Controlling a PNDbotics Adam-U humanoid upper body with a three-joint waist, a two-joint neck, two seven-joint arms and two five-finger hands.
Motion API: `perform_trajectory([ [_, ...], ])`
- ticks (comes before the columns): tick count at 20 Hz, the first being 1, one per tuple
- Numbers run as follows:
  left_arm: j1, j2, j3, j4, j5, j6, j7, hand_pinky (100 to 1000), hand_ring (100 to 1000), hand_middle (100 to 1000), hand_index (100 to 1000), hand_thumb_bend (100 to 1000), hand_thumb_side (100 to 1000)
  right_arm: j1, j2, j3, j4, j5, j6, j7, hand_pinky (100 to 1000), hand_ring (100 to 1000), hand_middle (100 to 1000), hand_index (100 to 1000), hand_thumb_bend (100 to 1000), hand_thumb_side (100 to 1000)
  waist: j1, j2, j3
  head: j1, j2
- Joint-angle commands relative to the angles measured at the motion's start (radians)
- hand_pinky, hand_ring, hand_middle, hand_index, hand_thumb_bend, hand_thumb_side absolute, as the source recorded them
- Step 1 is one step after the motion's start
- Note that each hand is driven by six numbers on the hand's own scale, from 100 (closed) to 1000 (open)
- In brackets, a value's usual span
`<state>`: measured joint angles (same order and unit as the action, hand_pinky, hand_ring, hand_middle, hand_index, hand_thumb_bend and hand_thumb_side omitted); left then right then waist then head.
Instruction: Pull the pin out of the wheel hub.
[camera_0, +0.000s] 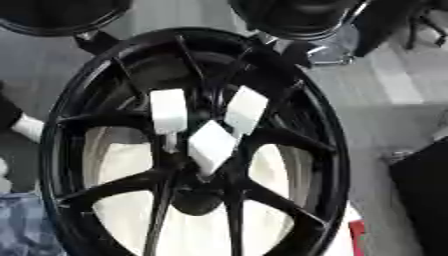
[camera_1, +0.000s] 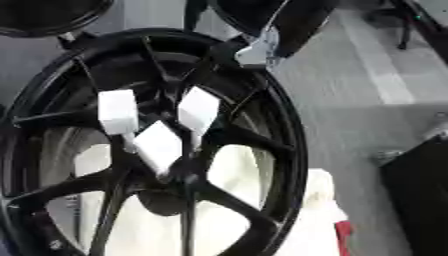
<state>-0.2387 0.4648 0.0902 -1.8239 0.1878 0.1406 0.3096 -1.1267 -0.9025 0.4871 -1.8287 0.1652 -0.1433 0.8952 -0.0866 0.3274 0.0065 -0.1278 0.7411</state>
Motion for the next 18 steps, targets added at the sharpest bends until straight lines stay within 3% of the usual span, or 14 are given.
perform_trajectory([
  [1, -0.004, 0.016, 0.011, -0.020, -0.005, -0.004, -0.001, 777, 783, 684, 846, 102, 895, -0.020, -0.029, -0.019, -0.013, 0.005, 0.000, -0.002, 884, 848, 787, 826, 163, 497, 0.004, -0.018, 0.000, 0.000, -0.009],
  [4, -0.004, 0.015, 0.010, -0.021, -0.005, -0.004, -0.001, 777, 783, 684, 846, 103, 896, -0.017, -0.031, -0.017, -0.015, 0.006, -0.004, 0.000, 886, 853, 795, 835, 195, 481, 0.004, -0.015, 0.001, 0.000, -0.008],
  [13, -0.007, 0.012, 0.009, -0.021, -0.001, -0.004, 0.000, 777, 783, 684, 846, 102, 897, 0.001, -0.035, 0.018, -0.009, 0.028, -0.063, 0.012, 903, 884, 820, 858, 416, 289, 0.005, 0.001, 0.012, -0.007, -0.011],
  [18, -0.008, 0.009, 0.008, -0.020, 0.001, -0.004, 0.000, 777, 781, 684, 846, 102, 898, 0.009, -0.033, 0.032, 0.000, 0.053, -0.095, 0.012, 908, 887, 822, 864, 420, 289, 0.007, 0.010, 0.019, -0.012, -0.014],
])
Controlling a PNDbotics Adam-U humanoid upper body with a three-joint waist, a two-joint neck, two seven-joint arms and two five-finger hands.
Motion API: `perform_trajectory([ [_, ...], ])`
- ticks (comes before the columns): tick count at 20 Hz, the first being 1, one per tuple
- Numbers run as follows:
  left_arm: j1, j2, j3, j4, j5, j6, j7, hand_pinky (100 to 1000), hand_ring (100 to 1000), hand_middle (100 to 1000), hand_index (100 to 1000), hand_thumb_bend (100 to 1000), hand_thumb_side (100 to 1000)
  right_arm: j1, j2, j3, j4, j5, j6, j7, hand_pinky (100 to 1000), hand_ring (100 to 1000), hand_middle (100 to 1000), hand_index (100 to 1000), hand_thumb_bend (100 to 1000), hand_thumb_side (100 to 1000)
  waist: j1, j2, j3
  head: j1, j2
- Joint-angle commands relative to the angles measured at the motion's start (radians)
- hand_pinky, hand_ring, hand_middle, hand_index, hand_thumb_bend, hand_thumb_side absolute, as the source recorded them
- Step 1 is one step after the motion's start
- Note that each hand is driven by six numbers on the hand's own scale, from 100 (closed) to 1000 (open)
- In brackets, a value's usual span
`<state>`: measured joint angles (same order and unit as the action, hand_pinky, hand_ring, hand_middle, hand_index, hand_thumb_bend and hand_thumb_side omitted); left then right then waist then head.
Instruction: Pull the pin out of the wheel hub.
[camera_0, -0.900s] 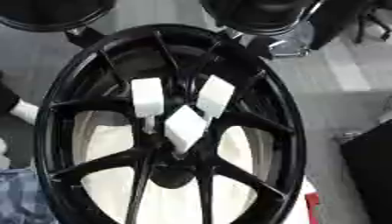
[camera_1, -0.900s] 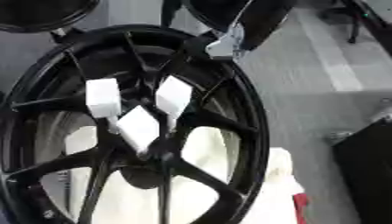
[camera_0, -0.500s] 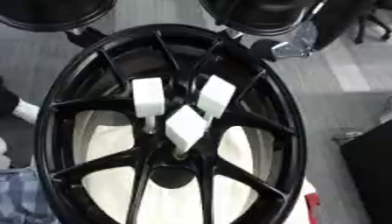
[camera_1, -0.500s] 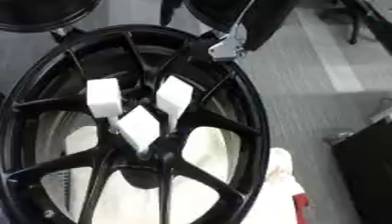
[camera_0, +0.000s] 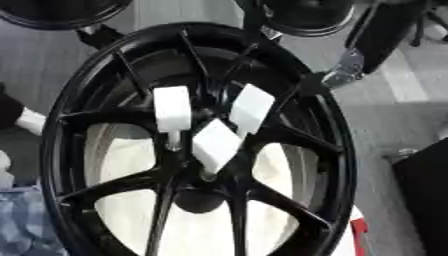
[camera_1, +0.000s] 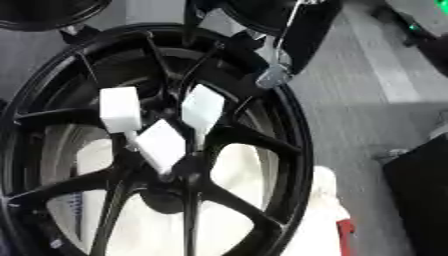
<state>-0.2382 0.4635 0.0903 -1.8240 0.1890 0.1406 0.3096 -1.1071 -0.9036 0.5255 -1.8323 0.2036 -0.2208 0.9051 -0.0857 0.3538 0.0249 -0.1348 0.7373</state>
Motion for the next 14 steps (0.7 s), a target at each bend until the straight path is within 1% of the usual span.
perform_trajectory([
  [1, -0.008, 0.010, 0.008, -0.020, 0.000, -0.004, 0.000, 777, 781, 684, 846, 102, 899, -0.010, -0.030, -0.003, 0.006, 0.016, -0.021, 0.002, 907, 887, 821, 864, 413, 293, 0.007, -0.014, 0.002, -0.006, -0.010],
  [8, -0.009, 0.006, 0.007, -0.022, 0.001, -0.004, 0.000, 778, 780, 684, 845, 101, 900, -0.003, -0.025, 0.006, 0.022, 0.035, -0.040, 0.002, 909, 891, 831, 867, 420, 292, 0.010, 0.003, 0.010, -0.009, -0.008],
  [14, -0.008, 0.000, 0.009, -0.023, 0.004, -0.003, 0.003, 778, 780, 684, 845, 100, 900, -0.002, -0.019, 0.006, 0.024, 0.035, -0.048, 0.002, 904, 885, 830, 870, 386, 297, 0.015, 0.018, 0.014, -0.011, -0.010],
])
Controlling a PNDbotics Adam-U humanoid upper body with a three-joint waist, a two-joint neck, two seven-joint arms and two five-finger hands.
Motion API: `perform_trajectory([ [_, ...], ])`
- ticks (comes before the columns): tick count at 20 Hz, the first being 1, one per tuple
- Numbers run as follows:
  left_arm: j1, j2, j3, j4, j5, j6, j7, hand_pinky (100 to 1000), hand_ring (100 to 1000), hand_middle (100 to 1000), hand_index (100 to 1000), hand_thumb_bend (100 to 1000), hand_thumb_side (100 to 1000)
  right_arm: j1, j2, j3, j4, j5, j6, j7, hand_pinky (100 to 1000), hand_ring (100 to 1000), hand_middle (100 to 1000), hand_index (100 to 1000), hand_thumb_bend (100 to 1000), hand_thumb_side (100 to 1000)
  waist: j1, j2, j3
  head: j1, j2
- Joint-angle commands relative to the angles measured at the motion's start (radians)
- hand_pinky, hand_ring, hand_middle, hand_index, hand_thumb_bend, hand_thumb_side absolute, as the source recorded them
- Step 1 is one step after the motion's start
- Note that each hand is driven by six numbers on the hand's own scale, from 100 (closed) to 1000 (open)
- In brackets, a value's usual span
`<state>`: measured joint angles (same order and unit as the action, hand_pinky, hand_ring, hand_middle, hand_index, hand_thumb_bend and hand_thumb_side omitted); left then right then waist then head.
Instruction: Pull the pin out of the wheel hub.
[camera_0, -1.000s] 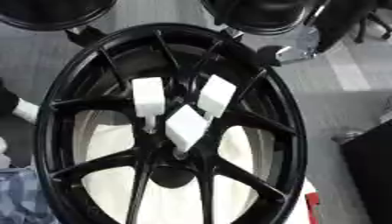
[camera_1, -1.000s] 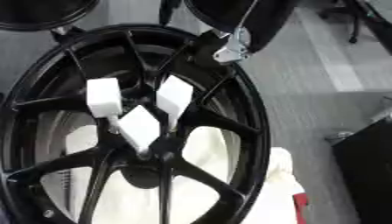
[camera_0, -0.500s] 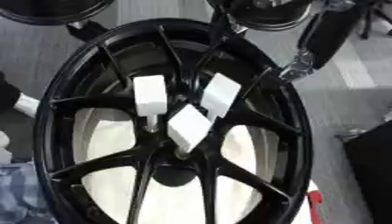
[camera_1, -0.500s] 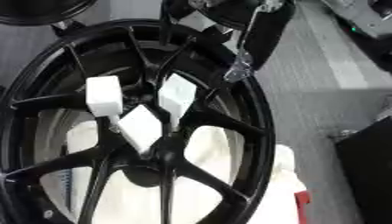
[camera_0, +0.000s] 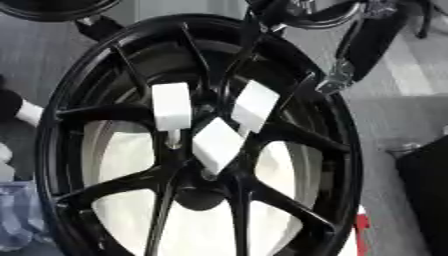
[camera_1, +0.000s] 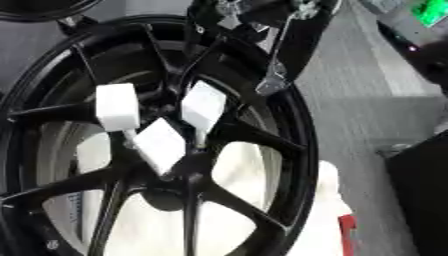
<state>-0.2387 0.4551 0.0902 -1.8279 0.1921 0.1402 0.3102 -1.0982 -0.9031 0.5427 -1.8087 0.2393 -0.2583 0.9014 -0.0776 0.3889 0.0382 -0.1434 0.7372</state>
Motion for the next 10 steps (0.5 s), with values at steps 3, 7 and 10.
perform_trajectory([
  [3, -0.007, 0.007, 0.009, -0.018, 0.002, -0.003, 0.004, 778, 780, 684, 845, 100, 899, -0.014, -0.016, -0.004, -0.002, -0.016, -0.008, 0.006, 901, 881, 828, 870, 370, 304, 0.009, -0.014, -0.001, -0.002, -0.007],
  [7, -0.007, 0.006, 0.009, -0.017, 0.003, -0.002, 0.005, 778, 780, 683, 844, 100, 899, -0.014, -0.014, 0.005, -0.004, -0.030, -0.003, 0.006, 899, 879, 826, 870, 362, 312, 0.008, -0.015, -0.001, -0.004, -0.007],
  [10, -0.007, 0.006, 0.010, -0.017, 0.004, -0.002, 0.008, 778, 779, 683, 843, 100, 897, -0.012, -0.012, 0.012, 0.000, -0.036, -0.002, 0.006, 898, 878, 826, 871, 353, 322, 0.007, -0.017, 0.001, -0.007, -0.009],
])
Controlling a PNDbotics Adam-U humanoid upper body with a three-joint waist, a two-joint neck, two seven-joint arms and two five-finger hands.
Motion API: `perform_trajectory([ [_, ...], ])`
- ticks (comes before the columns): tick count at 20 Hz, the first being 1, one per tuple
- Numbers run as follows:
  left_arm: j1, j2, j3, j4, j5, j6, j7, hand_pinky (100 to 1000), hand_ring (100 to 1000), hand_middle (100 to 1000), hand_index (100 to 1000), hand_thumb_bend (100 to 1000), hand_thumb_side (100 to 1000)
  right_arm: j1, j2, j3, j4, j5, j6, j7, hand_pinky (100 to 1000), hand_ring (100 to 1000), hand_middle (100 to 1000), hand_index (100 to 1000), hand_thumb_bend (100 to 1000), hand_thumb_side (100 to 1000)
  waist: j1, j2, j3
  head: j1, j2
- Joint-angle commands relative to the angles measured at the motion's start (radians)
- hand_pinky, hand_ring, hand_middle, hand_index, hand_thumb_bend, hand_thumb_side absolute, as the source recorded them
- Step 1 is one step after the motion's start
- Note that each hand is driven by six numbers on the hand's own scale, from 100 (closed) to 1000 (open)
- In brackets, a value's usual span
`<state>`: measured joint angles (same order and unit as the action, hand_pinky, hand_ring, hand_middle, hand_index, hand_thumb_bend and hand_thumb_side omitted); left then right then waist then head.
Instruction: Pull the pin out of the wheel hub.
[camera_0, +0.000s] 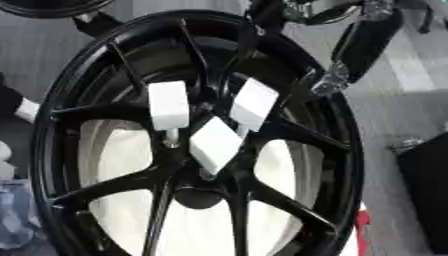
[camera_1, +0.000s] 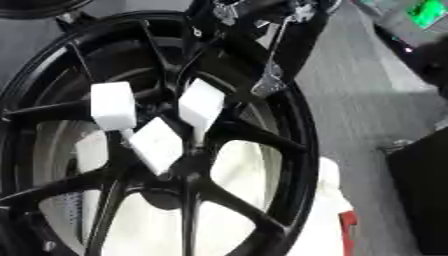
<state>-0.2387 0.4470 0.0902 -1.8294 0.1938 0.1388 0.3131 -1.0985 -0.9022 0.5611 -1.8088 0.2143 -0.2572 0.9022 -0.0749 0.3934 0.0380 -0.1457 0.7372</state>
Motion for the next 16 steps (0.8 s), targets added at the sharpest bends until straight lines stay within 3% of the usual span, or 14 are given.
perform_trajectory([
  [1, -0.007, 0.013, 0.010, -0.015, 0.003, -0.001, 0.006, 778, 779, 683, 843, 100, 897, -0.011, -0.012, -0.004, 0.002, -0.012, -0.003, 0.005, 898, 878, 826, 872, 350, 324, 0.005, -0.022, 0.002, -0.006, -0.011],
  [16, -0.008, 0.005, 0.008, -0.014, 0.008, -0.001, 0.005, 779, 778, 682, 842, 100, 896, -0.012, 0.023, 0.024, 0.050, -0.005, -0.011, 0.005, 896, 873, 823, 877, 315, 352, 0.004, -0.017, 0.012, -0.013, -0.020],
])
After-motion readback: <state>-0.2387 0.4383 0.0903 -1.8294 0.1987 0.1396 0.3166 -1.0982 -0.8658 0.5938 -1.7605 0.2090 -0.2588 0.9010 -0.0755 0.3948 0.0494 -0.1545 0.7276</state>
